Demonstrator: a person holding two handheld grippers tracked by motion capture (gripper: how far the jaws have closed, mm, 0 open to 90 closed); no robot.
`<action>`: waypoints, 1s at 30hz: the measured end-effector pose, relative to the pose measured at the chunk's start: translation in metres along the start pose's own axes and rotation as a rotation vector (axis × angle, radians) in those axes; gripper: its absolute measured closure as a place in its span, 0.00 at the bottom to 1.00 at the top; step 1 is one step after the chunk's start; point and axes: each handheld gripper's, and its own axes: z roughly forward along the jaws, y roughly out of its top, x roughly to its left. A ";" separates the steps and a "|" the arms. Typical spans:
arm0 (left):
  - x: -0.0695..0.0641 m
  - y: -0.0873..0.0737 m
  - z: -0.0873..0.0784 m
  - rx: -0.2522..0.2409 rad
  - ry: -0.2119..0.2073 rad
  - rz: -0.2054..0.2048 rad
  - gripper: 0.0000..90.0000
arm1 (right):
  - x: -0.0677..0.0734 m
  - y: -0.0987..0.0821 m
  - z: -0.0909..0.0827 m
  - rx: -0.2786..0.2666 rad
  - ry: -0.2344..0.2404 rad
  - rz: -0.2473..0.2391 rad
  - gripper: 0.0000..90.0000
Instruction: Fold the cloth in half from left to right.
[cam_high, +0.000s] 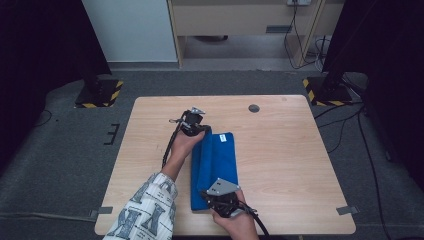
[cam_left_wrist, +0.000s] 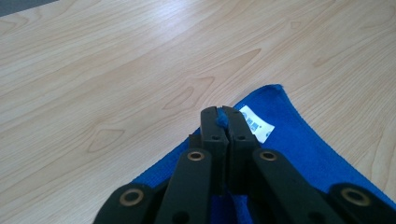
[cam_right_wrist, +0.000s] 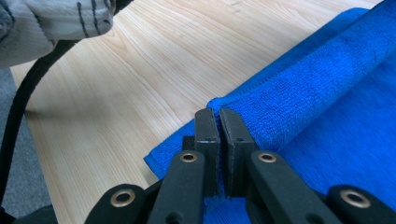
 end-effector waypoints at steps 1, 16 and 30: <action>-0.002 0.001 0.001 -0.003 -0.004 -0.002 0.98 | -0.002 -0.002 -0.002 0.001 -0.004 0.003 0.96; -0.018 0.008 0.017 -0.011 -0.005 -0.027 0.98 | -0.016 -0.015 -0.017 -0.002 -0.033 0.028 0.96; -0.031 0.014 0.036 0.027 0.012 -0.003 0.98 | -0.030 -0.029 -0.028 0.012 -0.037 0.054 0.95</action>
